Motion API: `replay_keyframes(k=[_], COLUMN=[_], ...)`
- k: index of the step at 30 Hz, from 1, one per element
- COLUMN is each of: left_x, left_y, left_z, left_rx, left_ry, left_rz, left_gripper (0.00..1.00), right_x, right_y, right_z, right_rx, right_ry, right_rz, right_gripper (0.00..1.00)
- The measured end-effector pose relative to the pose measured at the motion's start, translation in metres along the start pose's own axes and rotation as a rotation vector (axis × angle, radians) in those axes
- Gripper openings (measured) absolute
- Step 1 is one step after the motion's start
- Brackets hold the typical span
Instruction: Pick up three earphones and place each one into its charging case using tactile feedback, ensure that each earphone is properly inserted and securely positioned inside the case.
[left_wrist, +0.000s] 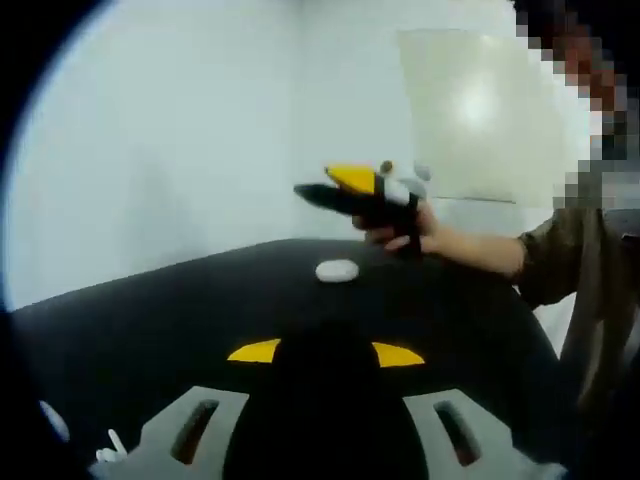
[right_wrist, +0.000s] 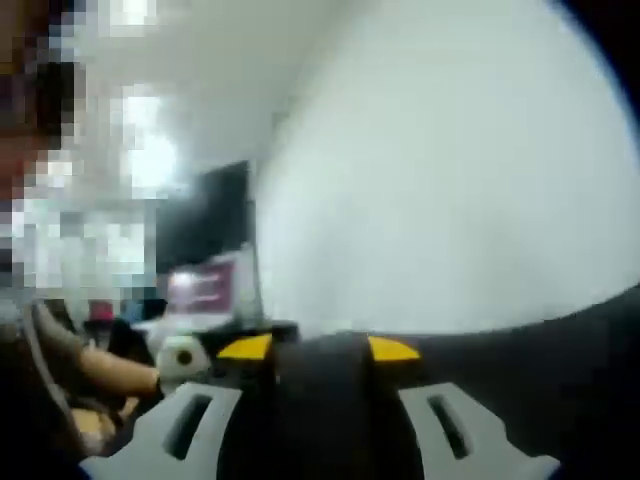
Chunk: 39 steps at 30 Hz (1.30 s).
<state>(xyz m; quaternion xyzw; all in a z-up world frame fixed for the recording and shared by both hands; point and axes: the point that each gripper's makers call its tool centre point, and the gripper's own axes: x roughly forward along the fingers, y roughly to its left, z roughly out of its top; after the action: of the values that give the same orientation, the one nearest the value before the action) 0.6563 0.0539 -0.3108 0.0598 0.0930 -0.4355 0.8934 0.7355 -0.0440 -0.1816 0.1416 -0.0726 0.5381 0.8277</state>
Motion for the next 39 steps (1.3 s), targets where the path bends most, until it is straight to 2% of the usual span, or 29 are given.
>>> replay_keyframes(k=[1,2,3,4,6,7,9,12,14,16,17,19,20,23,25,27,29,32,33,35,39], left_x=[0.002,0.004,0.009,0.008,0.007,0.007,0.009,0.020,0.032,0.040,0.044,0.048,0.048,0.044,0.043,0.047,0.055,0.072,0.080,0.096,0.125], left_y=[0.002,0.006,0.001,0.003,0.005,0.006,0.008,0.002,-0.007,-0.005,-0.001,0.000,0.008,0.005,0.009,0.003,0.003,0.011,0.010,0.001,-0.013], left_z=[-0.007,-0.017,-0.004,-0.008,-0.013,-0.012,-0.009,-0.006,-0.004,-0.005,-0.003,-0.002,0.001,0.000,0.002,0.007,0.020,0.042,0.046,0.051,0.046], left_rx=[0.007,0.018,-0.046,-0.029,-0.116,-0.132,-0.125,-0.092,-0.112,-0.092,-0.061,-0.101,-0.086,-0.107,-0.104,-0.127,-0.142,-0.106,-0.119,-0.137,-0.106], left_ry=[0.040,0.103,0.028,0.060,0.090,0.091,0.108,0.150,0.168,0.180,0.171,0.169,0.160,0.189,0.186,0.176,0.144,0.069,0.067,0.056,0.084], left_rz=[0.015,0.043,0.033,0.042,0.048,0.048,0.059,0.058,0.034,0.063,0.089,0.101,0.126,0.110,0.109,0.091,0.090,0.136,0.133,0.116,0.103], left_gripper=[0.32,0.32,0.31,0.31,0.33,0.34,0.36,0.49,0.51,0.51,0.48,0.34,0.34,0.34,0.33,0.33,0.33,0.33,0.33,0.33,0.33], right_x=[-0.002,-0.004,-0.006,-0.007,-0.009,-0.010,-0.010,-0.009,-0.009,-0.009,-0.009,-0.009,-0.010,-0.011,-0.012,-0.014,-0.017,-0.019,-0.020,-0.019,-0.019], right_y=[-0.005,-0.011,-0.016,-0.020,-0.026,-0.027,-0.023,-0.016,-0.015,-0.016,-0.016,-0.016,-0.016,-0.015,-0.013,-0.012,-0.011,-0.014,-0.015,-0.016,-0.016], right_z=[0.002,0.003,0.005,0.006,0.007,0.009,0.013,0.015,0.016,0.017,0.018,0.020,0.020,0.023,0.026,0.032,0.039,0.042,0.042,0.041,0.039], right_rx=[0.004,0.007,0.002,0.000,0.023,0.030,0.039,0.033,0.024,0.018,0.013,-0.002,-0.008,-0.010,-0.009,-0.008,-0.006,0.007,0.012,0.019,0.013], right_ry=[-0.006,-0.010,-0.016,-0.023,-0.026,-0.034,-0.049,-0.057,-0.054,-0.053,-0.054,-0.054,-0.055,-0.062,-0.073,-0.093,-0.122,-0.142,-0.143,-0.140,-0.134], right_rz=[-0.012,-0.029,-0.048,-0.065,-0.081,-0.083,-0.076,-0.065,-0.063,-0.060,-0.060,-0.065,-0.067,-0.069,-0.068,-0.068,-0.070,-0.076,-0.078,-0.081,-0.080], right_gripper=[0.35,0.34,0.33,0.32,0.32,0.31,0.31,0.31,0.31,0.31,0.31,0.31,0.31,0.31,0.31,0.31,0.31,0.31,0.31,0.30,0.30])
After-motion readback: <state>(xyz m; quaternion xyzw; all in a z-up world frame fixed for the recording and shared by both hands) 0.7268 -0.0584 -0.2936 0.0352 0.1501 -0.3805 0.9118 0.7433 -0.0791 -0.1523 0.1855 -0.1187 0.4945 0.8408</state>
